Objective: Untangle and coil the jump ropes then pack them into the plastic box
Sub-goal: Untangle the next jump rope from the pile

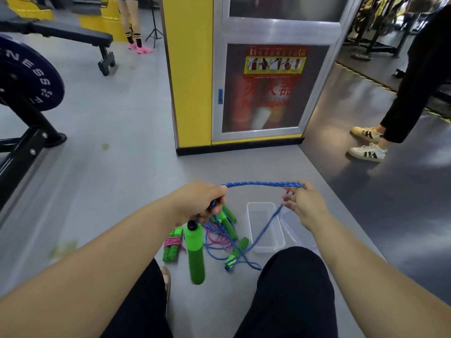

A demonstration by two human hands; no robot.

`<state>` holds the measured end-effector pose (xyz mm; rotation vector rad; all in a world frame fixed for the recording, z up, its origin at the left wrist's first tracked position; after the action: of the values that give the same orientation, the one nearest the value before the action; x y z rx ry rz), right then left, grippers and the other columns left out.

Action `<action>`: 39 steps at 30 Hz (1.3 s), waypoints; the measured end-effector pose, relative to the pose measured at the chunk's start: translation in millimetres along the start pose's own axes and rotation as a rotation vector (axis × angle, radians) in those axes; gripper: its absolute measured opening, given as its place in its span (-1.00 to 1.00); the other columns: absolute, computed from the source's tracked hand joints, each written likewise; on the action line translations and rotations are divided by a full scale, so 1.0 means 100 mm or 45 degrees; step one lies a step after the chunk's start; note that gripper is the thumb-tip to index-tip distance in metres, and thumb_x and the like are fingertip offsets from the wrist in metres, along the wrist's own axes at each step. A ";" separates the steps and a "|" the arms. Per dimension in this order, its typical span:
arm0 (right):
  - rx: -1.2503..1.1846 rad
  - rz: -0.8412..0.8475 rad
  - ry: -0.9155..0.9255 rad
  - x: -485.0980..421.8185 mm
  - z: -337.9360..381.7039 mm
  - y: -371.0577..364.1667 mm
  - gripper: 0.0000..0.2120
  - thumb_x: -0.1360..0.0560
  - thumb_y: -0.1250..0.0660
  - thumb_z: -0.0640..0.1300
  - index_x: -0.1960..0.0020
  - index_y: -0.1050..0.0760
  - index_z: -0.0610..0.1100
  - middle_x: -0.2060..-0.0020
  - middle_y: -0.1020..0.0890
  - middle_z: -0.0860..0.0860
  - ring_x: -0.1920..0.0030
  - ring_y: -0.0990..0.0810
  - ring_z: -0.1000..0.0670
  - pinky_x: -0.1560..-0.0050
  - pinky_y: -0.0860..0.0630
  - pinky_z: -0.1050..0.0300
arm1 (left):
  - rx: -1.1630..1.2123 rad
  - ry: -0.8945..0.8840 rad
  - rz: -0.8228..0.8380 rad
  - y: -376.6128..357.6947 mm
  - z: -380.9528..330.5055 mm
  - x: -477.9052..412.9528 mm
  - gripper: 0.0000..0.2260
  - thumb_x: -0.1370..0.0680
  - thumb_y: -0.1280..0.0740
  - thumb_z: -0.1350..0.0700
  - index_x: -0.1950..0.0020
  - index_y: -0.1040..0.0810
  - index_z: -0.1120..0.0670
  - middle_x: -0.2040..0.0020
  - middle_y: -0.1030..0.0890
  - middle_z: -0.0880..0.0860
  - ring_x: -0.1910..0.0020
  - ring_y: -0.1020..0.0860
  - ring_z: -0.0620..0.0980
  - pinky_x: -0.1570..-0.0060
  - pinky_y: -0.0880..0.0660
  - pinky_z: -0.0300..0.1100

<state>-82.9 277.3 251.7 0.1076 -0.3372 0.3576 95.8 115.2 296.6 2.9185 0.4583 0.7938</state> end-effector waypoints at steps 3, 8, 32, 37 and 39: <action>0.114 0.194 -0.119 0.07 0.00 -0.01 -0.35 -0.57 -0.20 -0.28 -0.52 0.08 -0.09 -0.19 -0.48 -0.26 -0.08 -0.57 -0.24 -0.14 -0.51 -0.06 | 0.306 0.046 -0.084 -0.01 -0.01 -0.04 -0.70 -0.66 -0.06 0.01 0.24 -0.35 0.08 0.55 -0.35 -0.04 0.65 -0.15 -0.13 0.59 -0.16 -0.35; 0.344 0.647 0.083 0.51 -0.03 -0.38 -0.62 -0.51 -0.29 0.00 -0.29 -0.37 -0.08 -0.08 -0.58 0.03 -0.11 -0.56 0.01 -0.18 -0.45 0.10 | 0.607 0.056 -0.115 -0.06 -0.10 -0.12 -0.68 -0.67 -0.03 -0.01 0.23 -0.34 0.06 0.58 -0.32 -0.07 0.70 -0.11 -0.17 0.64 -0.09 -0.40; 0.344 0.541 -0.139 0.31 0.01 -0.32 -0.71 -0.63 -0.08 -0.08 0.17 -0.39 -0.21 0.41 -0.49 -0.13 0.36 -0.55 -0.13 0.07 -0.56 -0.13 | 0.298 0.086 -0.394 0.38 0.14 -0.24 -0.83 -0.61 -0.19 0.11 0.17 -0.44 0.10 0.14 -0.69 0.06 0.58 -0.24 -0.13 0.61 -0.12 -0.34; 0.001 0.608 -0.015 0.50 0.55 -0.77 -0.68 -0.64 -0.02 -0.01 0.15 -0.36 -0.18 0.39 -0.49 -0.12 0.41 -0.61 -0.08 0.23 -0.60 -0.06 | 0.180 -0.049 -0.048 -0.05 0.21 -0.28 -0.90 -0.51 -0.34 0.23 -0.01 -0.55 0.13 0.19 -0.52 0.04 0.41 -0.34 -0.10 0.54 -0.19 -0.33; -0.155 0.612 -0.025 0.55 0.73 -0.85 -0.66 -0.64 -0.02 0.00 0.16 -0.37 -0.19 0.44 -0.49 -0.10 0.45 -0.61 -0.07 0.31 -0.63 -0.02 | 0.054 -0.100 0.049 -0.16 0.22 -0.28 -0.74 -0.48 -0.40 0.18 -0.16 -0.53 0.09 0.25 -0.47 -0.03 0.37 -0.36 -0.12 0.46 -0.25 -0.33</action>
<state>-26.5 204.1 335.3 -0.0924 -0.4025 0.8103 79.8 121.9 262.3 2.9931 0.4186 0.6788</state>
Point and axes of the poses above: each hand's wrist, its own x-axis away from the middle knuckle, its own y-axis out of the back of the hand, z = x × y, the point moved 2 cm from there along -x, towards the middle knuckle
